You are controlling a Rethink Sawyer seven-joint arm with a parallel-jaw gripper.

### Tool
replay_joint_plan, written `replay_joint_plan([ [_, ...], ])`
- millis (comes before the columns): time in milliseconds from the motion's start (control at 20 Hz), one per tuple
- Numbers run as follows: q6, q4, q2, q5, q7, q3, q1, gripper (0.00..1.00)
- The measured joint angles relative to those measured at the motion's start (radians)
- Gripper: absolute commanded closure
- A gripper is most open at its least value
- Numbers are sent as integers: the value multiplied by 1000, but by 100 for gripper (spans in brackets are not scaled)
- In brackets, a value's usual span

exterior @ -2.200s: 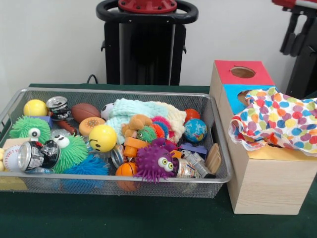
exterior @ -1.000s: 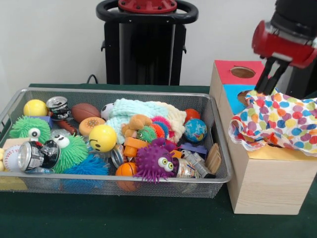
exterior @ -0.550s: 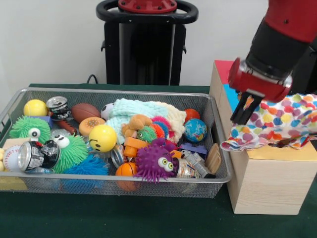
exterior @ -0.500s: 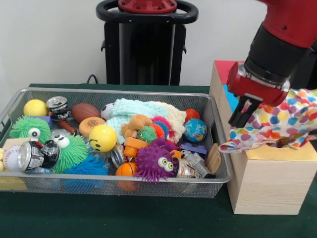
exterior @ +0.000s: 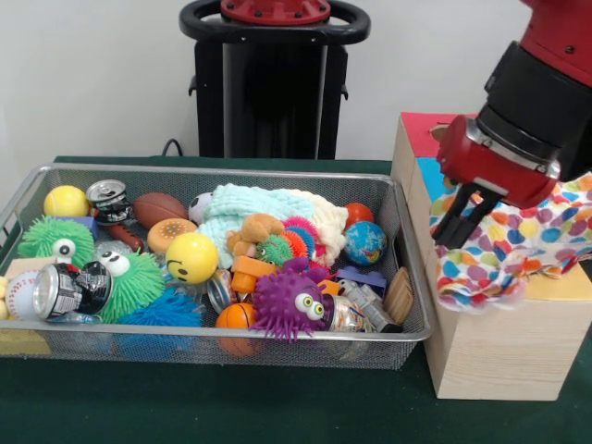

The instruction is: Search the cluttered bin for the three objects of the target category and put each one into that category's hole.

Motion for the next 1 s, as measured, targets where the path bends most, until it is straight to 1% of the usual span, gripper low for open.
replay_joint_plan([
  [250, 36, -68, 50, 0, 4, -45, 37, 100],
  [350, 39, -76, 57, 0, 7, -48, 48, 100],
  [400, 39, -85, 64, 0, 15, -49, 67, 100],
  [700, 39, -86, 63, 1, 32, -48, 111, 100],
  [850, 39, -86, 55, 1, 32, -38, 103, 100],
  [1000, 39, -81, 38, 11, 32, -3, 67, 100],
])
